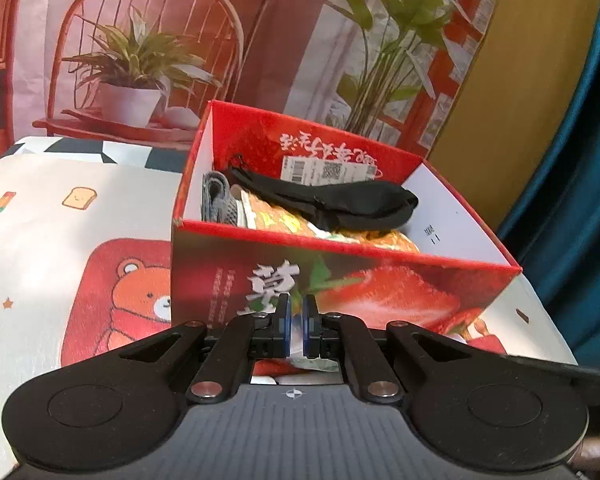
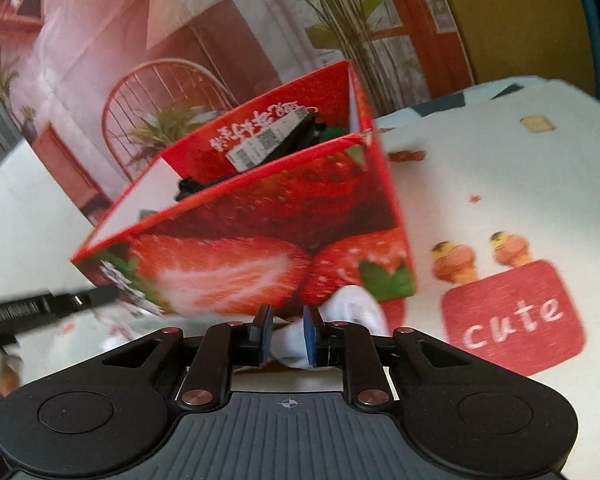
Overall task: Organize soft objects
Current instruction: 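Lift the white cable bag with both grippers up over the red box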
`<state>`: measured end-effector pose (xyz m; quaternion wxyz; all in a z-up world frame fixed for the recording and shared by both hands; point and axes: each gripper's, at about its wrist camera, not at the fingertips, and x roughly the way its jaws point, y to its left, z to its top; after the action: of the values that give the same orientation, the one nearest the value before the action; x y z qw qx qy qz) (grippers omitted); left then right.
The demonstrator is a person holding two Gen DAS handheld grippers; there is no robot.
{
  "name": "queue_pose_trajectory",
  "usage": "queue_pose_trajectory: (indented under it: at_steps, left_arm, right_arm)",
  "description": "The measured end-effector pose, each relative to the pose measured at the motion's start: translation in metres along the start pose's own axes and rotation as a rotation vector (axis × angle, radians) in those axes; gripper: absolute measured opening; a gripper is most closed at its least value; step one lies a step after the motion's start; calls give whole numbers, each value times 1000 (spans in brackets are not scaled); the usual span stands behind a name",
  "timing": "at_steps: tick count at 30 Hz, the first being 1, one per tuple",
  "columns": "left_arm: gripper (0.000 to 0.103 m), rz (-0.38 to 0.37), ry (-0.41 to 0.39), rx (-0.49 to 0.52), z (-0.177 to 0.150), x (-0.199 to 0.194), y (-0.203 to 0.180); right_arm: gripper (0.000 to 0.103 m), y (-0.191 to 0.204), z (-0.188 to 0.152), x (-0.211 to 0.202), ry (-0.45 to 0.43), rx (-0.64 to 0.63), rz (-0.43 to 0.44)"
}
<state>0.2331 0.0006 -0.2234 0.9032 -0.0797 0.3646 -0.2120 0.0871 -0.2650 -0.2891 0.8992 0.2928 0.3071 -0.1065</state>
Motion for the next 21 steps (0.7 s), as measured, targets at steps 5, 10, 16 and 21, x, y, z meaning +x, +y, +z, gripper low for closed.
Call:
queue_pose_trajectory:
  at_steps: [5, 10, 16, 21]
  left_arm:
    - [6, 2, -3, 0, 1, 1, 0]
    - [6, 2, -3, -2, 1, 1, -1]
    - [7, -2, 0, 1, 1, 2, -1]
    - [7, -1, 9, 4, 2, 5, 0]
  right_arm:
    - [26, 16, -4, 3, 3, -173, -44]
    - [41, 41, -9, 10, -8, -394, -79]
    - [41, 58, -8, 23, -5, -507, -47]
    - [23, 69, -7, 29, -9, -566, -21]
